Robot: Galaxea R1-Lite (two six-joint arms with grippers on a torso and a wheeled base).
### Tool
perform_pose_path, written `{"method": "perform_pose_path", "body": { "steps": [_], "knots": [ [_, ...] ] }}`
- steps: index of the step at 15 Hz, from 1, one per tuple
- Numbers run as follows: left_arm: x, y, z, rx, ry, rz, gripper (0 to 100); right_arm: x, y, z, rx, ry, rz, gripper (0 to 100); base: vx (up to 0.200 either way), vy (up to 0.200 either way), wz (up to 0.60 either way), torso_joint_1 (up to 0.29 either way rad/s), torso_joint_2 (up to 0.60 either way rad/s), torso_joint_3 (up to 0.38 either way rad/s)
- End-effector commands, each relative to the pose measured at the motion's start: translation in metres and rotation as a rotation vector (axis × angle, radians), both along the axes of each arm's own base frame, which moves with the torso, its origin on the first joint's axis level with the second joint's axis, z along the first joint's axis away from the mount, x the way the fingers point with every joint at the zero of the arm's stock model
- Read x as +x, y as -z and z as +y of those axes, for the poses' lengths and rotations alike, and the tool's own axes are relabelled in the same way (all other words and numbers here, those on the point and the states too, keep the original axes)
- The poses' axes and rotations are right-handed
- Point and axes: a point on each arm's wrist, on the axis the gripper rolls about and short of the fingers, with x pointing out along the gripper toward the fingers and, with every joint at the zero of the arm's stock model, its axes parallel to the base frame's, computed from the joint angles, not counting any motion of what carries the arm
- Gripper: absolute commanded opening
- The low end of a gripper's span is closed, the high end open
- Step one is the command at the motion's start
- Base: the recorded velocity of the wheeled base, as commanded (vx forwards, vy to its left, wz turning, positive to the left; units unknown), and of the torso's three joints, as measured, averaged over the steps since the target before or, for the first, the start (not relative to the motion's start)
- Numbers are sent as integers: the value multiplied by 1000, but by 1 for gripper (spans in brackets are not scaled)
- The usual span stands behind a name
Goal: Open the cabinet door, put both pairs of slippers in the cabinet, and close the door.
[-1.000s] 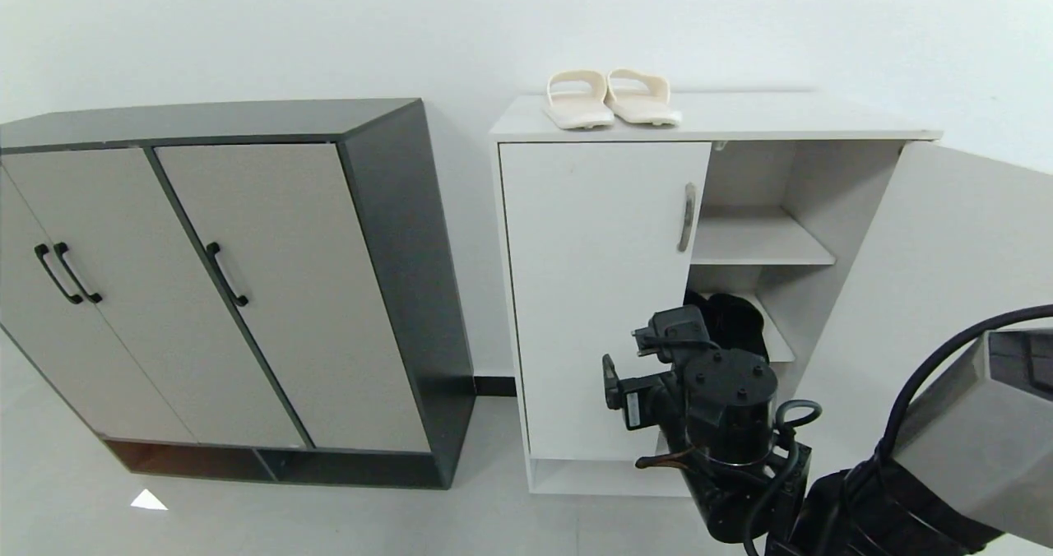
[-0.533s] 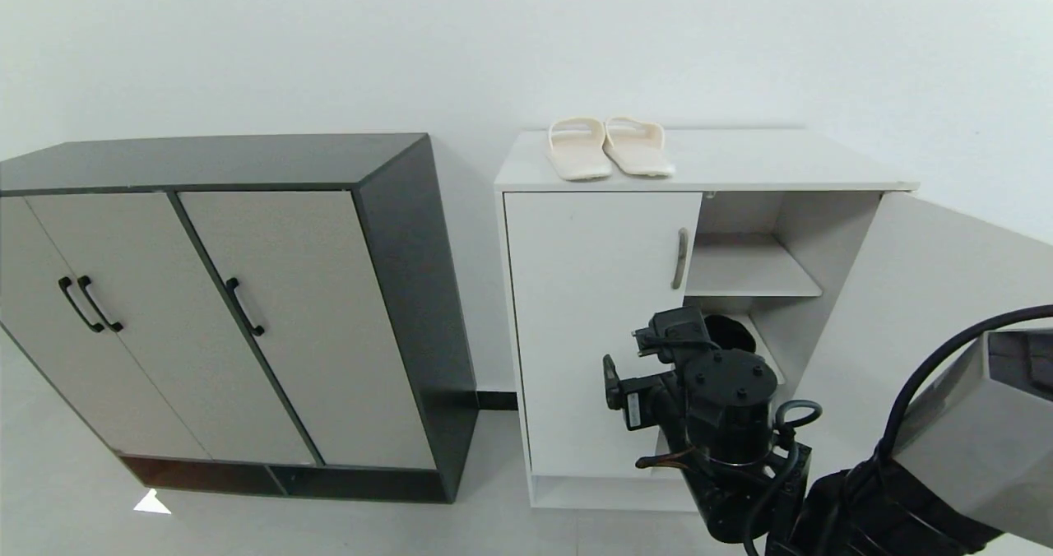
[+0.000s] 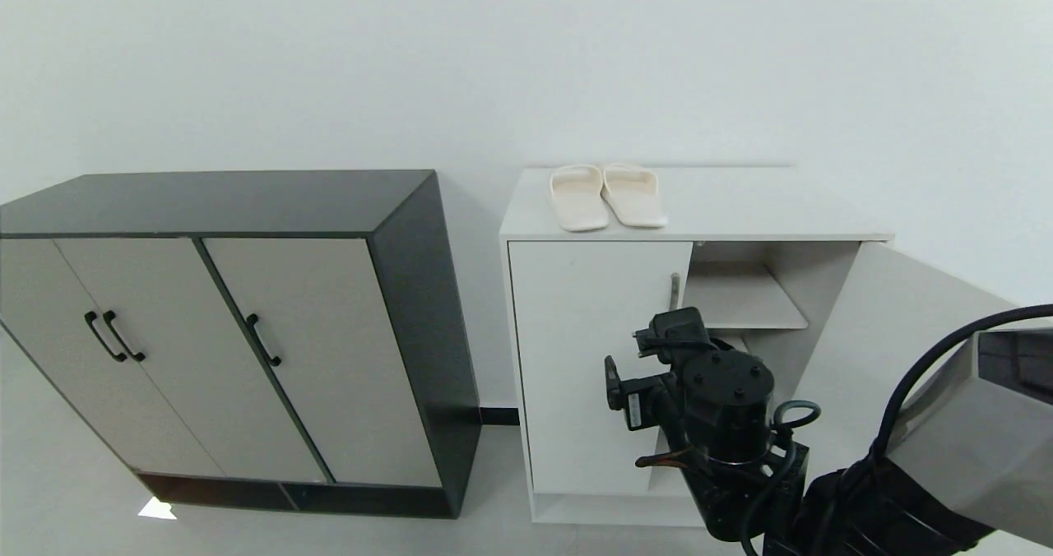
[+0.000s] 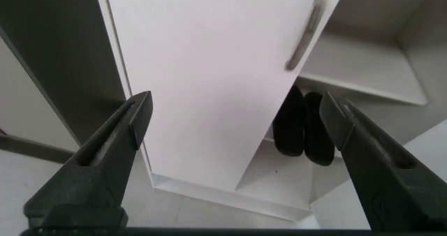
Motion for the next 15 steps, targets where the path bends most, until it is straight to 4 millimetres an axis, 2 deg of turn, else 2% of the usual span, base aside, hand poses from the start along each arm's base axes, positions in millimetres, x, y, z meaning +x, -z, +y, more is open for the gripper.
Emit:
{"method": "perform_pose_path", "body": {
  "steps": [1,10,13,15],
  "knots": [
    [0,0,0,0,0,2,0,0,1,0,-3,-1,2,100,0,0,0,222,-520,-310],
    [0,0,0,0,0,2,0,2,5,-1,-37,-12,10,100,0,0,0,249,-574,-326],
    [0,0,0,1,0,1,0,14,-18,-1,-30,15,56,100,0,0,0,206,-474,-253],
    [0,0,0,1,0,1,0,19,-42,5,11,28,112,100,0,0,0,117,-259,-142]
  ]
}}
